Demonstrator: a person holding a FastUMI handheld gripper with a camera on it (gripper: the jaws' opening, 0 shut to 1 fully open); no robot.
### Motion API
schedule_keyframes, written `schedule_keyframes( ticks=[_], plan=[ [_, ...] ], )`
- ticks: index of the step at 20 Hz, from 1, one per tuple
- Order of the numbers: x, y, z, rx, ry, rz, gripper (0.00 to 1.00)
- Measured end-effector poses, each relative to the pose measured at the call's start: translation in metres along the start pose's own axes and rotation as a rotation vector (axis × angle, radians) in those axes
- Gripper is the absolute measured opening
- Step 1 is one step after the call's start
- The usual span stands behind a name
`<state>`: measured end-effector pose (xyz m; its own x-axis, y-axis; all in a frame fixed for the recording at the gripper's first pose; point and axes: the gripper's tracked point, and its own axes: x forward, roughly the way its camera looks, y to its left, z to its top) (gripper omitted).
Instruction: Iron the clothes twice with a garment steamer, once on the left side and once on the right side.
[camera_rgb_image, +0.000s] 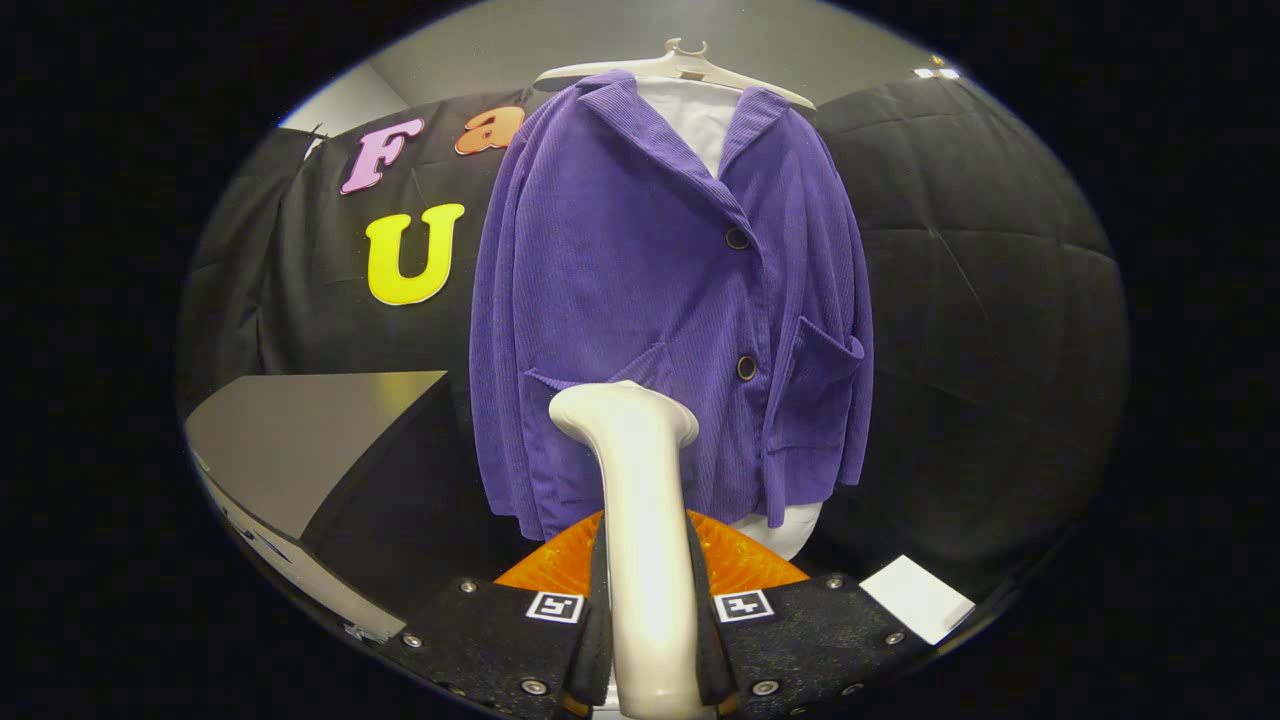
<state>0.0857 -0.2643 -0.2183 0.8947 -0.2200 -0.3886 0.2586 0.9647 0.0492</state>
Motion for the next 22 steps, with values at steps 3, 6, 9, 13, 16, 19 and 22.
schedule_keyframes(
  ticks=[3,6,9,13,16,19,22],
  plan=[
    [-0.002,0.000,-0.014,-0.020,0.040,0.002,0.33],
    [-0.006,0.003,-0.028,-0.016,0.077,0.011,0.33],
    [-0.016,0.003,-0.028,0.004,0.074,0.014,0.34],
    [-0.034,-0.007,-0.009,0.040,0.040,0.013,0.33],
    [-0.050,-0.023,0.014,0.040,0.001,-0.012,0.33],
    [-0.062,-0.033,0.039,0.043,-0.037,-0.028,0.34],
    [-0.069,-0.042,0.064,0.060,-0.077,-0.034,0.34]
  ],
)
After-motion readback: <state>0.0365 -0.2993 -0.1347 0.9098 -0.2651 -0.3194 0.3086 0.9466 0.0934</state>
